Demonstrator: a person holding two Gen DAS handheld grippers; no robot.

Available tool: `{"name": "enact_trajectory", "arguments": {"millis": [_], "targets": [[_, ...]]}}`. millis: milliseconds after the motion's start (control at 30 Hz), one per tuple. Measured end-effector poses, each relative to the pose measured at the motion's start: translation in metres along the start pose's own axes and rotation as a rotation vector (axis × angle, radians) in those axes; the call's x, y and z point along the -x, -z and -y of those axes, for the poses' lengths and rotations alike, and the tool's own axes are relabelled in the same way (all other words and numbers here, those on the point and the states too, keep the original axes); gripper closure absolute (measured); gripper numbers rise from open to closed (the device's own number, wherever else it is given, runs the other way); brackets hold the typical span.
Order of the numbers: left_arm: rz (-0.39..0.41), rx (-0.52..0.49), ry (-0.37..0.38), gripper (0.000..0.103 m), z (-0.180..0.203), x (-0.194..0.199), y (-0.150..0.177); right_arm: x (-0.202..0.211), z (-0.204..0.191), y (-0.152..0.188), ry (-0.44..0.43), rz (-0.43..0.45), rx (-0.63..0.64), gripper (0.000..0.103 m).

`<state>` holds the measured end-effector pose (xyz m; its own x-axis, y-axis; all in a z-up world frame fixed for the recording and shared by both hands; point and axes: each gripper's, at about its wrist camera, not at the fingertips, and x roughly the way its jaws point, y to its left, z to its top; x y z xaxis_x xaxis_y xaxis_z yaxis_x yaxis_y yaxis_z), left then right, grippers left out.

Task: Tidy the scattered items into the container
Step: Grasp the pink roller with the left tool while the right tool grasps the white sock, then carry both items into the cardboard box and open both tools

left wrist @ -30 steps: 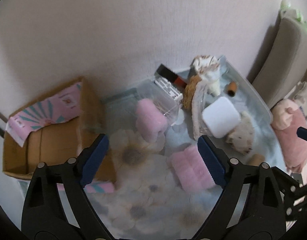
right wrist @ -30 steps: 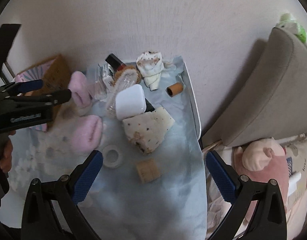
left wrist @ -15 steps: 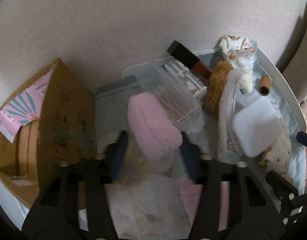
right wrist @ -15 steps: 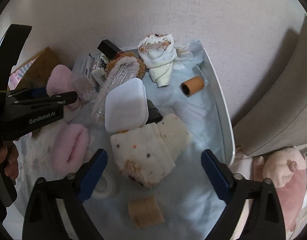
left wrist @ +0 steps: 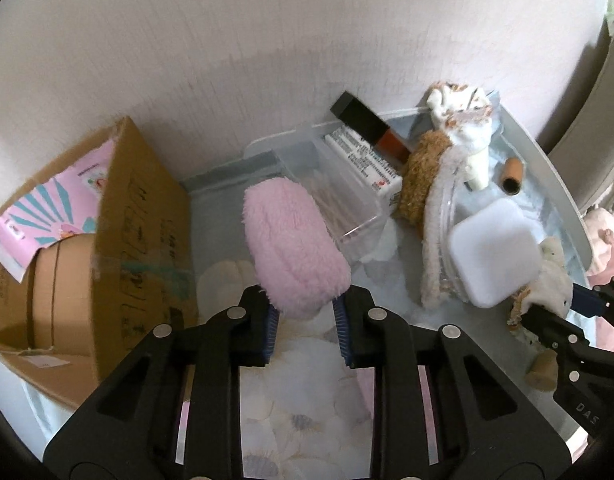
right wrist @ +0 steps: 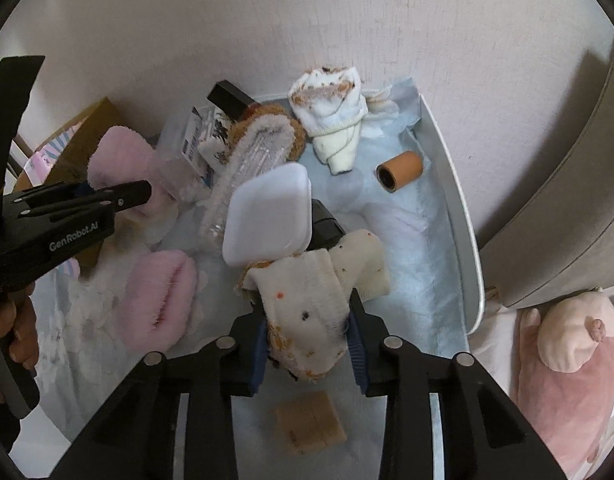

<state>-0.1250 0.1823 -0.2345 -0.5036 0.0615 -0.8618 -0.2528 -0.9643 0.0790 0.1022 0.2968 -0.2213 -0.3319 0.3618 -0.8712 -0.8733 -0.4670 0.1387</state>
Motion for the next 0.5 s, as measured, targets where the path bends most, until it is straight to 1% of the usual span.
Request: {"name": "enact_trajectory", "arguments": {"millis": [100, 233, 333, 367, 433, 500], "targets": [[0.007, 0.007, 0.023, 0.082, -0.003, 0.015, -0.002, 0.013, -0.005, 0.001, 0.014, -0.001, -0.013, 0.072], [0.036, 0.008, 0.059, 0.082, -0.010, 0.046, -0.004, 0.037, -0.014, 0.002, 0.029, 0.017, -0.028, 0.072], [0.065, 0.008, 0.079, 0.082, -0.025, 0.071, -0.006, 0.051, -0.019, 0.000, 0.036, 0.031, -0.031, 0.072], [0.072, 0.012, 0.082, 0.082, -0.027, 0.076, -0.007, 0.055, -0.019, -0.002, 0.039, 0.035, -0.032, 0.072], [0.091, 0.023, 0.093, 0.082, -0.044, 0.089, -0.007, 0.067, -0.026, -0.004, 0.046, 0.046, -0.031, 0.072], [0.108, 0.030, 0.096, 0.082, -0.048, 0.097, -0.013, 0.079, -0.034, -0.010, 0.048, 0.058, -0.033, 0.072]]}}
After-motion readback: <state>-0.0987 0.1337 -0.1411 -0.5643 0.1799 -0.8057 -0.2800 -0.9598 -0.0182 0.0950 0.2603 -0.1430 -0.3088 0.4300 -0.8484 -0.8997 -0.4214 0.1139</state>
